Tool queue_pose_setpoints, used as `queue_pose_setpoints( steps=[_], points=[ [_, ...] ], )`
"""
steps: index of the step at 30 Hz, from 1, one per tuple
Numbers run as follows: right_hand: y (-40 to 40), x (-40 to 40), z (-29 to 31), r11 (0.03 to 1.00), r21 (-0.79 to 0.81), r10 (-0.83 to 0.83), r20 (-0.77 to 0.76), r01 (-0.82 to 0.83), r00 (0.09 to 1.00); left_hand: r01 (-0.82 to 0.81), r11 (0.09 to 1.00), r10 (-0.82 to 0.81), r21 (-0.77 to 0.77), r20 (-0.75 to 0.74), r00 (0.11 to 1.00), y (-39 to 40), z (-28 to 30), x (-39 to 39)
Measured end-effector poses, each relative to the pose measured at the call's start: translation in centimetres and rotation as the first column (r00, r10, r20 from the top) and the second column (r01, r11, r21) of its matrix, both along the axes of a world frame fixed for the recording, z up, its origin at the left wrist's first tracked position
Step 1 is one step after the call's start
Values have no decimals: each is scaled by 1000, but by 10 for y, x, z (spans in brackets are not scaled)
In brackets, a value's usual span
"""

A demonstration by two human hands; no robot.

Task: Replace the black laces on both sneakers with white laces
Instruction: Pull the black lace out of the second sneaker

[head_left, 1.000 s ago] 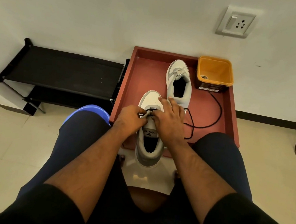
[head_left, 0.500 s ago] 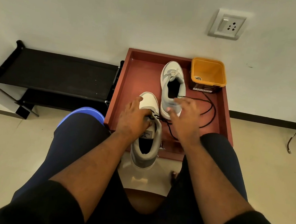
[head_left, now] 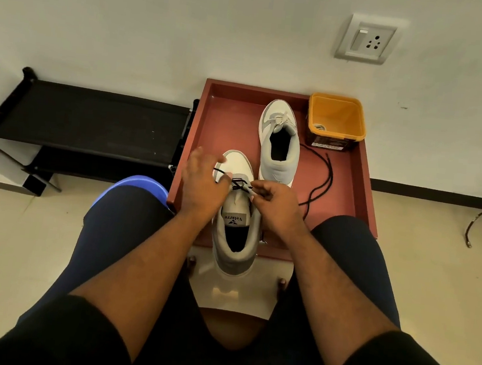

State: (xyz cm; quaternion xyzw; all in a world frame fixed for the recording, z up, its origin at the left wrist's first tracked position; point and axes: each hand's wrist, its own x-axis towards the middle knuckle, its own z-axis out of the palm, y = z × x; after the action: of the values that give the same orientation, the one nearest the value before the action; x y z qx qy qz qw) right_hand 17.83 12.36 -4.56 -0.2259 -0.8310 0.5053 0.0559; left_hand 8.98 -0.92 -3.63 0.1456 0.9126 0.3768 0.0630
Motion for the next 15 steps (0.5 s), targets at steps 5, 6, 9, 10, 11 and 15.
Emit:
queue_pose_setpoints(
  steps=[5, 6, 9, 10, 11, 15],
  points=[
    [-1, 1, -2, 999, -33, -2, -25, 1, 1000, 230, 915, -260, -333, -48, 964, 7, -13, 8],
    [0, 1, -3, 999, -36, -7, -24, 6, 1000, 194, 950, -213, -245, -54, 975, 8, -13, 8],
    [2, 0, -7, 998, -49, -32, -7, 32, 999, -139, 952, 124, 273, 71, 990, 8, -4, -1],
    [2, 0, -8, 997, -61, -42, -3, 41, 999, -293, 865, 253, 407, 150, 956, 5, 0, -5],
    [2, 0, -8, 996, -74, -46, -1, 46, 999, -429, 761, 371, 486, 215, 903, 1, 3, -10],
    [0, -1, -6, 995, -93, -42, 1, 42, 999, -460, 809, 466, 365, 79, 881, -15, 9, -20]
  ],
)
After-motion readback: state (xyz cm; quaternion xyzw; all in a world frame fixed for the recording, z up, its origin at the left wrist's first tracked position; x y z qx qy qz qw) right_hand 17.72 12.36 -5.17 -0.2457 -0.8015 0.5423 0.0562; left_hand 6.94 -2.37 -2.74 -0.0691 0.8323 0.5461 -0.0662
